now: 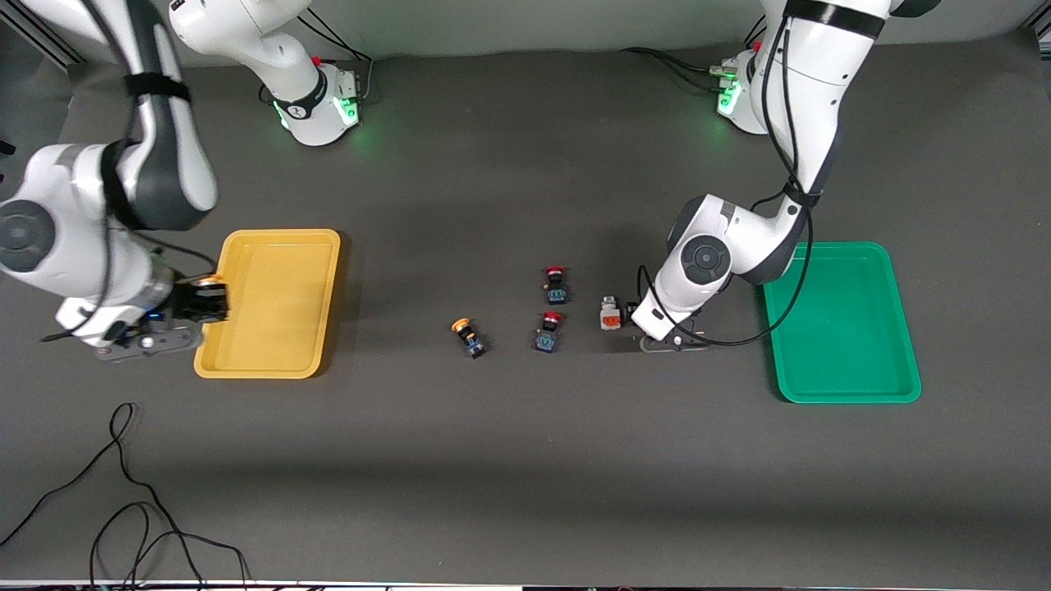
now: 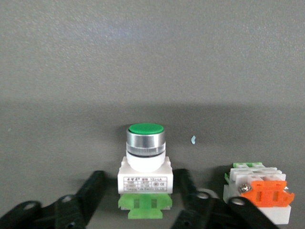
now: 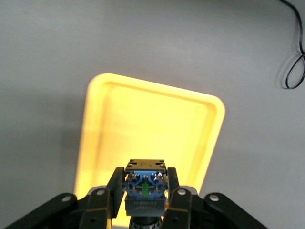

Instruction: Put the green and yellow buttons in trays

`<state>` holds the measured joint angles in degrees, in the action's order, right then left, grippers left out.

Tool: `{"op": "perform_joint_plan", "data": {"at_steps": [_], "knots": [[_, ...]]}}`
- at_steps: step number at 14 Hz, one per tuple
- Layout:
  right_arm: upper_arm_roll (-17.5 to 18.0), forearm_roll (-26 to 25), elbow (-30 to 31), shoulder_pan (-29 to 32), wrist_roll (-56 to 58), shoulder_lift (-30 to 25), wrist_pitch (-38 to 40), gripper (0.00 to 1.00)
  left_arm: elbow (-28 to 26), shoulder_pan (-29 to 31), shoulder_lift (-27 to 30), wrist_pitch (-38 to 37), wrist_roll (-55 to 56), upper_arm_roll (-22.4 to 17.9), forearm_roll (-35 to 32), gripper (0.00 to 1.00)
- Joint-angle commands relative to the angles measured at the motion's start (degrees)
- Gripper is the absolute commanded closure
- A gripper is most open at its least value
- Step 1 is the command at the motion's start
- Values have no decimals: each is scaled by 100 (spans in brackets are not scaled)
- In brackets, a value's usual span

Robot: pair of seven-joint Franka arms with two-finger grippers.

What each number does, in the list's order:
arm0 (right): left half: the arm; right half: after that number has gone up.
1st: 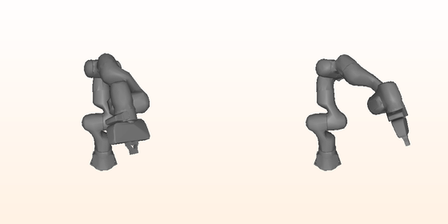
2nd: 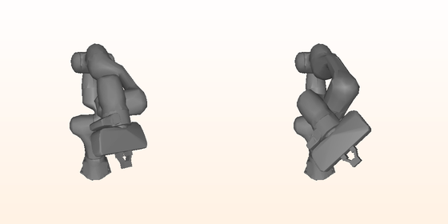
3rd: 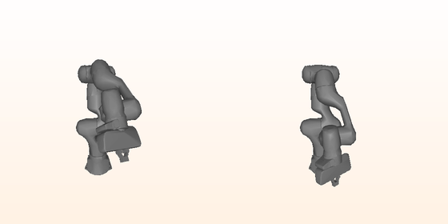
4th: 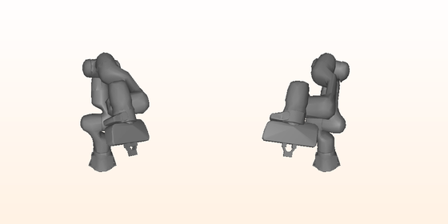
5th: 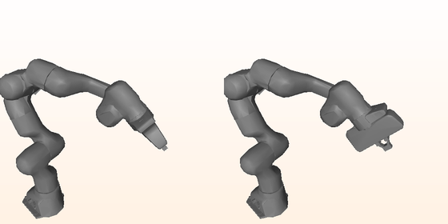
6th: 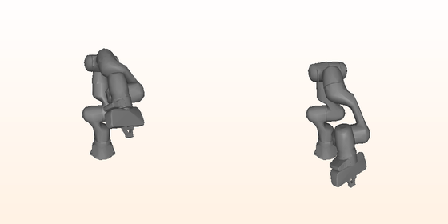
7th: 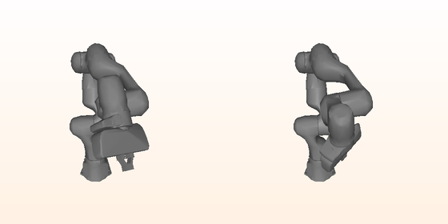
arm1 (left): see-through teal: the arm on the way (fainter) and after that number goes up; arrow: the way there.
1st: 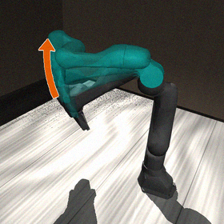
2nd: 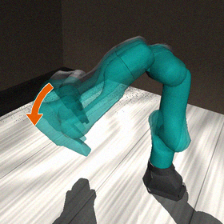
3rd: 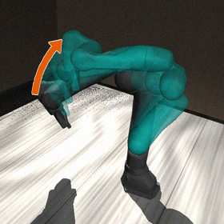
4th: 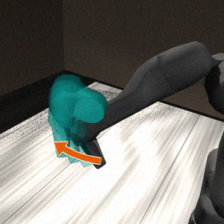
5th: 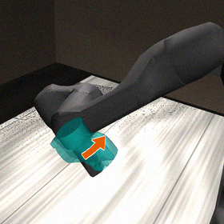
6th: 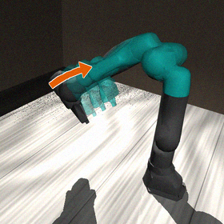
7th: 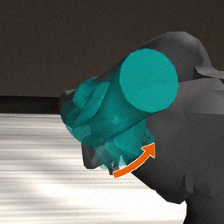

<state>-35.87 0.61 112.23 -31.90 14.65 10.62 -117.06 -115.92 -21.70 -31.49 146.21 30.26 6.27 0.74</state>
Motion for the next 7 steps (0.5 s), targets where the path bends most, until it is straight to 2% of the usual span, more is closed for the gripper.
{"op": "perform_joint_plan", "data": {"at_steps": [1, 2, 5, 7], "knots": [[-411, 560, 1288, -80, 931, -43, -1576, 62, -36, -35, 116, -39, 226, -20, 14, 100], [-420, 937, 1676, -27, 1248, 219, -2366, 62, -28, -27, 151, -57, 296, -20, 14, 100], [-421, 2009, 1706, 17, 1969, 862, -2742, 62, 7, -9, 431, -231, 306, -29, 14, 100], [-421, 2704, 1723, 9, 2523, 1152, -2849, 62, 200, -9, 826, -1090, 279, -64, 14, 100]]}}
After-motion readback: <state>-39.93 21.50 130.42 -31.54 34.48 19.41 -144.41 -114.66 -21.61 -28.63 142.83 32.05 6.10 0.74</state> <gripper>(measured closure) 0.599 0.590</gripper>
